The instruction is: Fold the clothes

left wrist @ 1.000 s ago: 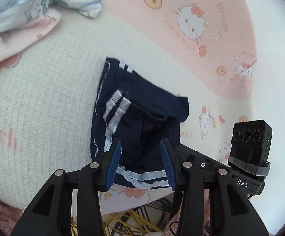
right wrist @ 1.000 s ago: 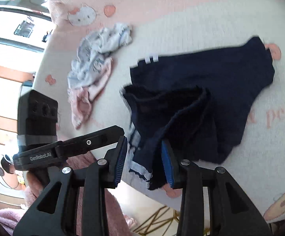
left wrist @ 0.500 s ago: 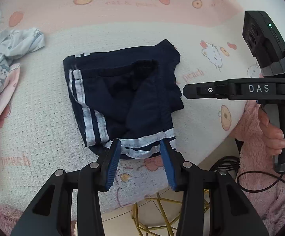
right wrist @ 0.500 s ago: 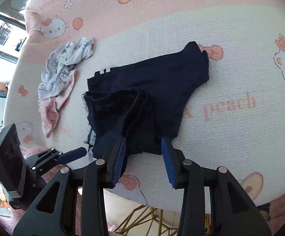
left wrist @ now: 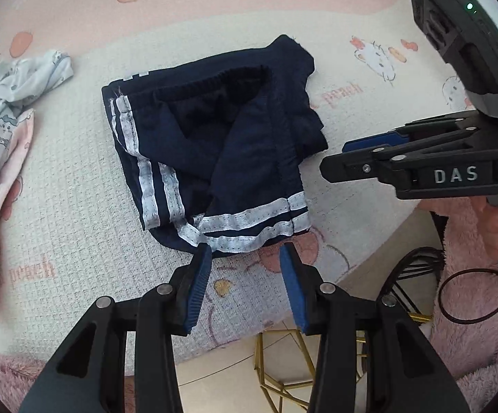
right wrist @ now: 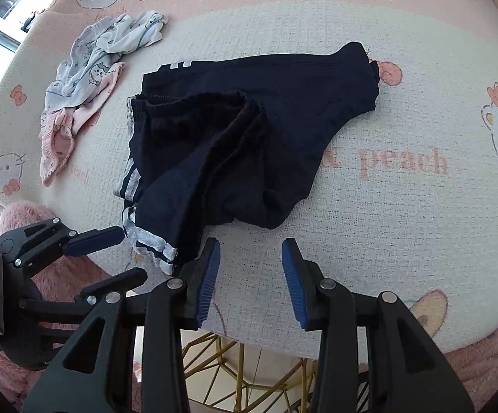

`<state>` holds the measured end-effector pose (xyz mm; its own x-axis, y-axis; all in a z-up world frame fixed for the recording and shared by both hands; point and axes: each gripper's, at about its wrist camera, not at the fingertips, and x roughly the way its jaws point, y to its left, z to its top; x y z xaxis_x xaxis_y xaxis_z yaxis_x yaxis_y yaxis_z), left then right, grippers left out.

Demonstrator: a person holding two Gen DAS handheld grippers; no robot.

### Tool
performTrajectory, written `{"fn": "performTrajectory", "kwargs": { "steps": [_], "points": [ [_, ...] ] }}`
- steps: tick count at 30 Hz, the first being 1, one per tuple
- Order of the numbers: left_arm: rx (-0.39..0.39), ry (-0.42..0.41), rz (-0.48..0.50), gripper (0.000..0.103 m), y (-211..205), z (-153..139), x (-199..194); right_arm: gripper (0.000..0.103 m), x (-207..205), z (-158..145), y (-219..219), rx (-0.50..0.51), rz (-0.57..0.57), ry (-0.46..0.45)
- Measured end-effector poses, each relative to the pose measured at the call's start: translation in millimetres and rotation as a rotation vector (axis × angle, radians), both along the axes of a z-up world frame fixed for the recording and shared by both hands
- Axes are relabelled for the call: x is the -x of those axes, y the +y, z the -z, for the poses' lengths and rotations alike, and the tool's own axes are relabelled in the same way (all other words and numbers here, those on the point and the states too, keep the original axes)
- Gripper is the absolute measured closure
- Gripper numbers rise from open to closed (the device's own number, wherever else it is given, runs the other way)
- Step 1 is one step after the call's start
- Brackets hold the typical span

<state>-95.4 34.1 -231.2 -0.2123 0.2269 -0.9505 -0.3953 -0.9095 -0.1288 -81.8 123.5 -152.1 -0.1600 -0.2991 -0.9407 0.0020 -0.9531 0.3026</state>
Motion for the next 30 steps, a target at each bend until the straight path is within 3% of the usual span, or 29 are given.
{"fn": "performTrajectory", "kwargs": {
  "steps": [2, 6, 9, 12, 16, 18, 21, 25, 30],
  "points": [
    [0.038, -0.004, -0.005, 0.064, 5.2, 10.6, 7.8, 0.064, -0.1, 3.2, 0.1, 0.011, 0.011, -0.012],
    [-0.014, 0.046, -0.089, 0.078, -2.5, -1.2, 29.7, 0.064, -2.7, -0.8, -0.8, -0.009, 0.005, -0.002],
    [-0.084, 0.115, -0.211, 0.078, -27.7, -19.5, 49.4, 0.064, -2.6, -9.2, 5.0, -0.009, 0.008, 0.026],
    [-0.121, 0.078, -0.326, 0.078, -58.5, -15.1, 70.6, 0.064, 4.6, -15.1, 12.5, 0.001, 0.023, 0.058],
    [-0.141, 0.046, -0.288, 0.077, -67.2, -12.7, 72.1, 0.063, 22.9, -26.0, 17.4, 0.002, 0.022, 0.126],
    [-0.174, 0.055, -0.256, 0.07, -65.5, -15.3, 68.6, 0.063, 36.4, -26.1, 16.2, 0.0, 0.009, 0.147],
    [-0.197, 0.051, -0.239, 0.061, -58.8, -11.9, 70.3, 0.063, 57.2, -12.3, 6.8, -0.018, -0.043, 0.117],
    [-0.236, 0.052, -0.252, 0.061, -68.2, -13.8, 72.3, 0.063, 71.7, 18.5, -8.9, -0.047, -0.108, 0.042],
    [-0.239, 0.122, -0.22, 0.053, -72.1, -31.2, 59.9, 0.063, 74.4, 16.2, -3.0, -0.035, -0.056, 0.066]
  ]
}}
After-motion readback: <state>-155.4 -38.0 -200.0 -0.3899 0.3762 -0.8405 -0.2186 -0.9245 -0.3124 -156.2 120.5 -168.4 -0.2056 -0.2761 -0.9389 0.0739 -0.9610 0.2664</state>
